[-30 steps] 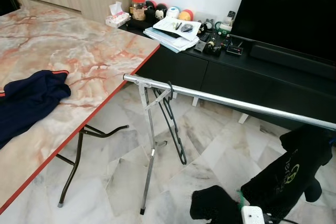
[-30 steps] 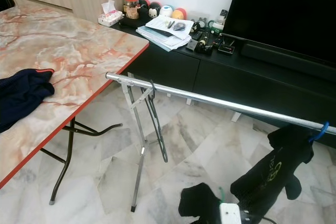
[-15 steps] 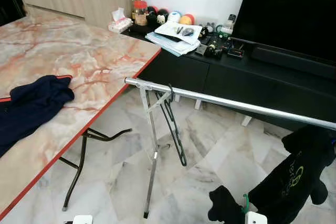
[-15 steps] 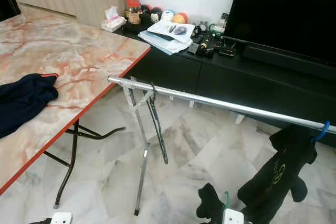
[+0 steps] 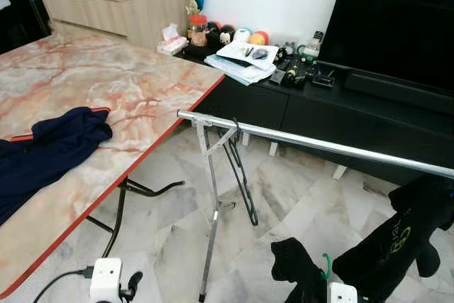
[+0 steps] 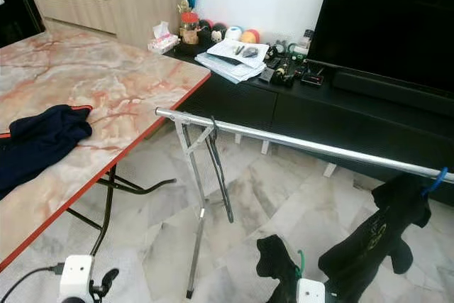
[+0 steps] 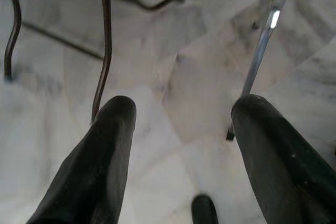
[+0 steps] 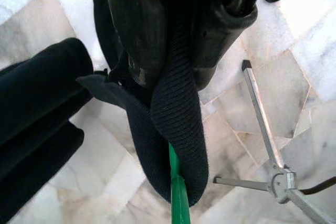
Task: Hang hanger
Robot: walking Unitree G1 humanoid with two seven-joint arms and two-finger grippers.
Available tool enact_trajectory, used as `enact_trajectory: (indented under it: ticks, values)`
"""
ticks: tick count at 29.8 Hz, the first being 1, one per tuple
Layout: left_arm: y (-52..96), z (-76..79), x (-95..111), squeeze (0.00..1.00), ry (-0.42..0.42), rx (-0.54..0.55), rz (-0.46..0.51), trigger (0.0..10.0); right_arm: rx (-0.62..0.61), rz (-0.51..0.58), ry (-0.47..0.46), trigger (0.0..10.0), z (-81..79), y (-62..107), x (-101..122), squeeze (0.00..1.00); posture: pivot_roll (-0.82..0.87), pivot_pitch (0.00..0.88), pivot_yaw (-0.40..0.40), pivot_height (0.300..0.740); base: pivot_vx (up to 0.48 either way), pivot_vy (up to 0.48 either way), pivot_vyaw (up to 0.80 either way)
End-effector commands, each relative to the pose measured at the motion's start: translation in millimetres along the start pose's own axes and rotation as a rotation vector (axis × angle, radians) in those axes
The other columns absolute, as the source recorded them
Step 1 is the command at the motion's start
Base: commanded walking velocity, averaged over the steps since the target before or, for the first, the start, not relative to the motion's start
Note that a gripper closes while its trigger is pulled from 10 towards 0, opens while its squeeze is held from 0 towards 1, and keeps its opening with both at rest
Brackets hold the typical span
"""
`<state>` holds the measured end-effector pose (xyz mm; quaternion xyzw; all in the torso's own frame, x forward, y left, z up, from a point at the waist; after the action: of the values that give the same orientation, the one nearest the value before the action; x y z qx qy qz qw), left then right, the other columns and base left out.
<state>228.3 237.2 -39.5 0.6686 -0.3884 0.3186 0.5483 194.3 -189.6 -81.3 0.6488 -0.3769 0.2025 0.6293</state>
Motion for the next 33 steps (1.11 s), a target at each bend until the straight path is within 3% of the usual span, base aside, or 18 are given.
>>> enact_trajectory:
  ticks: [1, 7, 10, 16, 17, 18, 19, 21, 33]
  values:
    - [-0.3, -2.9, 6.5, 0.0, -0.031, -0.025, 0.035, 10.0, 0.019, 0.018, 0.068, 10.0, -4.6, -2.4, 6.2, 0.0, 0.05, 0.0, 0.01, 0.74, 0.0, 0.0, 0.0]
    - [2.4, 5.1, -2.8, 0.0, -0.022, -0.062, -0.003, 10.0, -0.021, 0.008, -0.011, 10.0, -1.5, 0.0, -0.4, 0.0, 0.05, 0.0, 0.012, 0.74, 0.0, 0.0, 0.0]
    - [10.3, 14.0, -16.7, 0.0, 0.013, -0.046, -0.035, 10.0, -0.059, 0.013, -0.124, 10.0, 3.3, 5.8, -10.9, 0.0, 0.04, 0.0, 0.018, 0.74, 0.0, 0.0, 0.0]
    - [15.5, 14.0, -17.3, 0.0, 0.067, -0.035, -0.004, 10.0, -0.077, 0.067, -0.149, 10.0, 8.2, 12.2, -15.2, 0.0, 0.04, 0.0, 0.025, 0.74, 0.0, 0.0, 0.0]
    - [15.7, 12.3, -17.7, 0.0, 0.064, -0.03, -0.008, 10.0, -0.064, 0.261, -0.11, 10.0, 27.2, 7.3, 30.3, 0.0, 0.04, 0.0, 0.026, 0.74, 0.0, 0.0, 0.0]
    - [15.7, 12.3, -17.7, 0.0, 0.064, -0.03, -0.008, 10.0, -0.064, 0.261, -0.11, 10.0, 27.2, 7.3, 30.3, 0.0, 0.04, 0.0, 0.026, 0.74, 0.0, 0.0, 0.0]
    - [16.0, 12.1, -18.9, 0.0, 0.061, -0.028, -0.013, 10.0, -0.067, 0.393, -0.077, 10.0, 39.1, 9.7, 59.9, 0.0, 0.04, 0.0, 0.025, 0.74, 0.0, 0.0, 0.0]
    - [17.2, 13.4, -20.4, 0.0, 0.061, -0.027, -0.015, 10.0, -0.068, 0.438, -0.013, 10.0, 43.9, 14.8, 67.0, 0.0, 0.03, 0.0, 0.025, 0.74, 0.0, 0.0, 0.0]
    - [21.6, 7.4, -27.4, 0.0, 0.06, -0.018, -0.039, 10.0, -0.017, 0.541, 0.006, 10.0, 41.5, 39.3, 69.8, 0.0, 0.03, 0.0, 0.029, 0.74, 0.0, 0.0, 0.0]
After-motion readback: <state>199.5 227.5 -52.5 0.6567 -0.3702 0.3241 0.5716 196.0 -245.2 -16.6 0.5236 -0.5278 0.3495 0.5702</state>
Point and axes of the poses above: a point about 5 cm out from each wrist's last joint towards the gripper, its own y axis pointing back from the gripper into the wrist, its own x axis along the axis of the wrist's last joint, z = x × y, the point moved 1 cm from there along -y, pointing out of the wrist towards the gripper, and after that the axes turned 7 degrees about -y, right-handed, at the moved point
